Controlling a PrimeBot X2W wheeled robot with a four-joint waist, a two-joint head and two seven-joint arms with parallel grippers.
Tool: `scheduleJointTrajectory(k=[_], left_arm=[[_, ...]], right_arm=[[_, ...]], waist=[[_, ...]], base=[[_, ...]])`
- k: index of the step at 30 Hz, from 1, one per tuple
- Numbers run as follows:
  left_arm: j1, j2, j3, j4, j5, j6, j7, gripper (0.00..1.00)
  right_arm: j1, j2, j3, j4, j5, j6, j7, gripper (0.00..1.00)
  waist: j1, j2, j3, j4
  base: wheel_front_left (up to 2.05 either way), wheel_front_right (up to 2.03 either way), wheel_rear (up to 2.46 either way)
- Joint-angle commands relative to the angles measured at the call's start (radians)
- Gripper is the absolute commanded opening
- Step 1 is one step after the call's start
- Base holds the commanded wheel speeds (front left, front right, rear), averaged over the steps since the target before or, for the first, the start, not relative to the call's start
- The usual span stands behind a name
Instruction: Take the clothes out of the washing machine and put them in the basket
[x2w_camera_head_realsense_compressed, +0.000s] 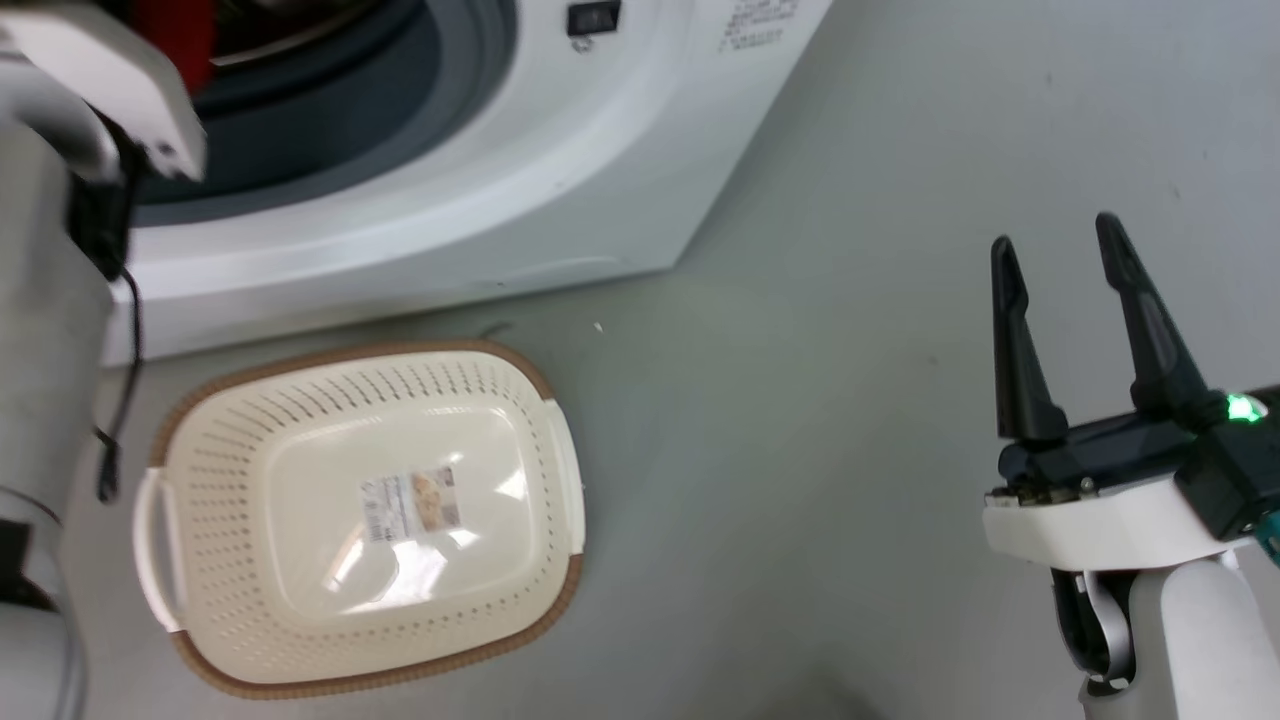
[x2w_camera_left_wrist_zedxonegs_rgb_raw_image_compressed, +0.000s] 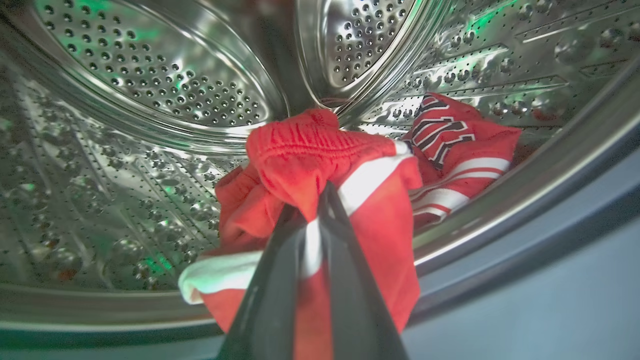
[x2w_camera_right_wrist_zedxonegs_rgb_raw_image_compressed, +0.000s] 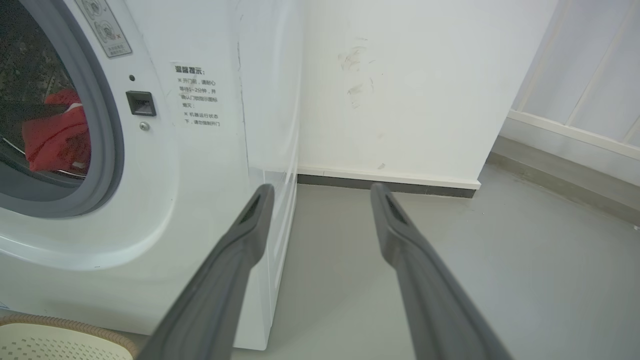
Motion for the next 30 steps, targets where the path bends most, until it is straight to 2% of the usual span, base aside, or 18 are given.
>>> scheduleJointTrajectory(k=[1,6,16,21,26,30], left_arm=[[0.042,-0.012,-0.006,-0.004,0.007,0.002,-0.019,0.00],[0.168,-0.048,0.008,-0.081,0.012,0.031,-0.048,0.00],[0.467,-0.043,0.129,-0.537,0.101,0.131,-0.049,0.00],[0.615,-0.020,0.167,-0.770,0.162,0.171,-0.049,0.00],[0.764,0.016,0.177,-0.974,0.206,0.240,-0.047,0.00],[0.868,0.055,0.161,-1.120,0.212,0.267,0.010,0.00]], right_arm=[[0.020,0.001,-0.004,0.010,-0.008,-0.001,-0.002,1.00],[0.053,0.001,-0.016,0.034,-0.018,-0.001,-0.002,1.00],[0.105,0.001,-0.023,0.054,-0.023,-0.001,-0.002,1.00],[0.131,0.001,-0.023,0.062,-0.026,-0.001,-0.002,1.00],[0.157,0.001,-0.023,0.069,-0.031,-0.001,-0.002,1.00],[0.175,0.001,-0.031,0.070,-0.027,-0.001,-0.002,1.00]], waist=[[0.0001,0.0000,-0.089,0.056],[0.0001,0.0000,-0.178,0.090],[0.0001,0.0000,-0.324,0.153],[0.0001,0.0000,-0.380,0.170],[0.0001,0.0000,-0.426,0.178],[0.0001,0.0000,-0.447,0.185]], base=[[0.00,0.00,0.00],[0.00,0.00,0.00],[0.00,0.00,0.00],[0.00,0.00,0.00],[0.00,0.00,0.00],[0.00,0.00,0.00]])
